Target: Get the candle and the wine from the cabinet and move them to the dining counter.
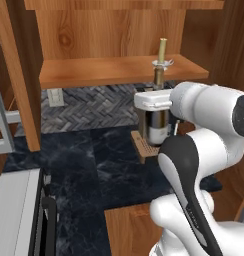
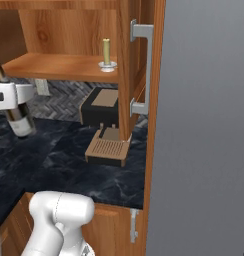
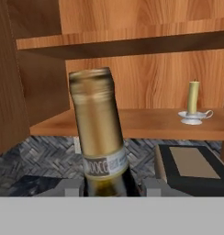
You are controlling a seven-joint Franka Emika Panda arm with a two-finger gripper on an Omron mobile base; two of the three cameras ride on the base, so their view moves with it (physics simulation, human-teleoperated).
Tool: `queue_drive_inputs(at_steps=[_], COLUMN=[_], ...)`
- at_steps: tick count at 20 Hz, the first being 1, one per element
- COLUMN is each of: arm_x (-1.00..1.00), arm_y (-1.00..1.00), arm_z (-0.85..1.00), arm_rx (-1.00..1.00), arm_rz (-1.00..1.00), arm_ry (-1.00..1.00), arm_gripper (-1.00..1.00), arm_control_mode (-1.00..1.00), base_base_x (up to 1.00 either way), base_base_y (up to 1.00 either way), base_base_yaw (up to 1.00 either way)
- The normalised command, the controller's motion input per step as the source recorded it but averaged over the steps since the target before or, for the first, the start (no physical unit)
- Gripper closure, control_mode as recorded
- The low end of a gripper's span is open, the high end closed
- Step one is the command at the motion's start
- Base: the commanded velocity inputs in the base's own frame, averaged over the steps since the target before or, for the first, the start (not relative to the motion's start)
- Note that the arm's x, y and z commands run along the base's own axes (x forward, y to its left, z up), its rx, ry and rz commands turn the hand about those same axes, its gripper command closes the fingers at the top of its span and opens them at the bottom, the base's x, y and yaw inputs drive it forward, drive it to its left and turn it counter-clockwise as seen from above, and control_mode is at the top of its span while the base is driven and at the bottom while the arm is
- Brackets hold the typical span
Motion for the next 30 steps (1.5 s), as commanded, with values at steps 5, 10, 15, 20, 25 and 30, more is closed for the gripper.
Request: queue_drive_inputs(at_steps=[5,10,15,20,25,30], arm_x=[0.0,0.0,0.0,0.0,0.0,0.0], arm_y=[0.0,0.0,0.0,0.0,0.0,0.0], arm_z=[0.0,0.0,0.0,0.0,0.0,0.0], arm_rx=[0.0,0.0,0.0,0.0,0.0,0.0], arm_rz=[0.0,0.0,0.0,0.0,0.0,0.0], arm_ry=[0.0,0.0,0.0,0.0,0.0,0.0], arm_gripper=[1.0,1.0,1.0,1.0,1.0,1.0], arm_control_mode=[1.0,1.0,1.0,1.0,1.0,1.0], base_base_x=[-0.43,-0.29,-0.42,-0.61,-0.65,-0.45], base_base_y=[0.02,0.0,0.0,-0.07,-0.23,-0.46], base_base_yaw=[0.0,0.0,0.06,0.08,0.1,0.13])
